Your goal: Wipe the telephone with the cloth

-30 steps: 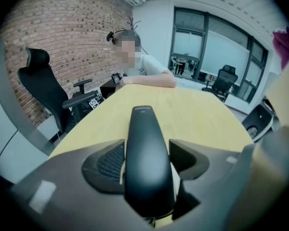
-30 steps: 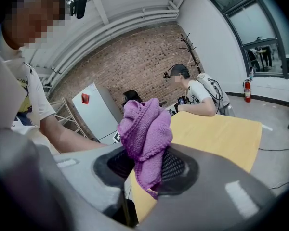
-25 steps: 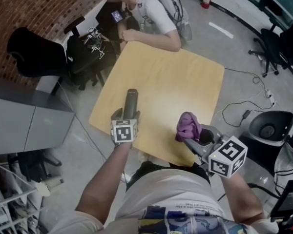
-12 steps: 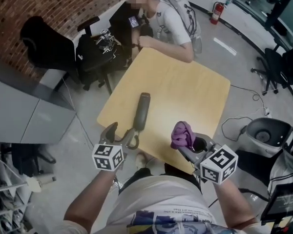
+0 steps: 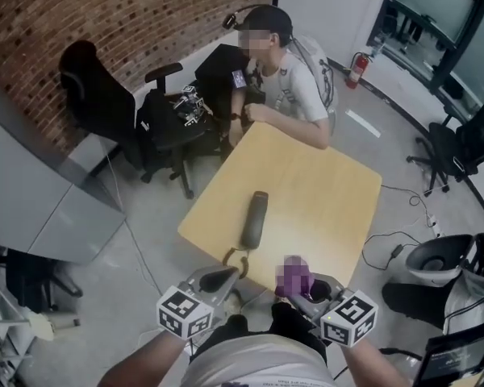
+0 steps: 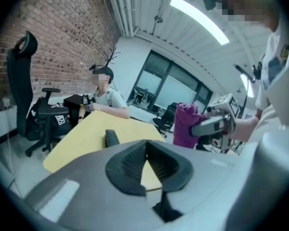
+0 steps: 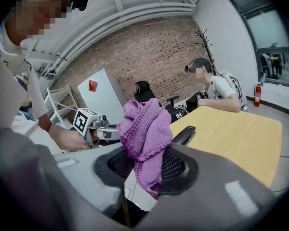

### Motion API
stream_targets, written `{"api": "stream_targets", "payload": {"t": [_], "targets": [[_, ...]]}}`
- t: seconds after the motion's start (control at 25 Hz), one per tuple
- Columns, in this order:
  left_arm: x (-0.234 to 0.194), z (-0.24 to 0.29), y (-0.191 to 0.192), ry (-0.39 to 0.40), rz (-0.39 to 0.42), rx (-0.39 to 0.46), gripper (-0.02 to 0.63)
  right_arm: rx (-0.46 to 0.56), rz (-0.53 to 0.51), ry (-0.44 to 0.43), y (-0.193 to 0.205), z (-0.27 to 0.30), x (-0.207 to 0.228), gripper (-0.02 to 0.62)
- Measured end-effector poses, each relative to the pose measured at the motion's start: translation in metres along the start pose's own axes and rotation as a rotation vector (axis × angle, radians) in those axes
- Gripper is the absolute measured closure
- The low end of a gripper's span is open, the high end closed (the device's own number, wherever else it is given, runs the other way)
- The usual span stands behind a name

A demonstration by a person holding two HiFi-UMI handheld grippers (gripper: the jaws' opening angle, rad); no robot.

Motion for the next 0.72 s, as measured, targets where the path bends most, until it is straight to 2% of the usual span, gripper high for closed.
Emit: {"api": "stream_targets", "payload": {"t": [0.12,0.28,0.52,0.72], "targets": [[0.018,0.002,0.004,0.100,0.010,-0.009,0.603,-0.016,-0.018,0.036,0.013,-0.007,-0.009,0.474],[0.041,-0.003,0.012,0.155,0.003,0.010,0.603,-0.029,-0.039,0.022,0.025,-0.017,-0.020,0.474],[0.075,-0.014,0.021,0.105,0.004,0.022,0.603,0.026,-0.100,-0.035,0.025,-0.037,-0.028,0.474],[0.128,0.006,0.037,0.046,0.002,0.052,0.603,0.036,-0.150,-0.065,0.057,-0.082,-0.013,0.474]]}}
Point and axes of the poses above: the fingertips, and each gripper's own axes: z forward along the fingers, x to its right, y out of its underside, the point moved 7 cm from there along -z, backward along the fingers, and after that the axes turned 15 degrees about y, right-handed, at the moved point
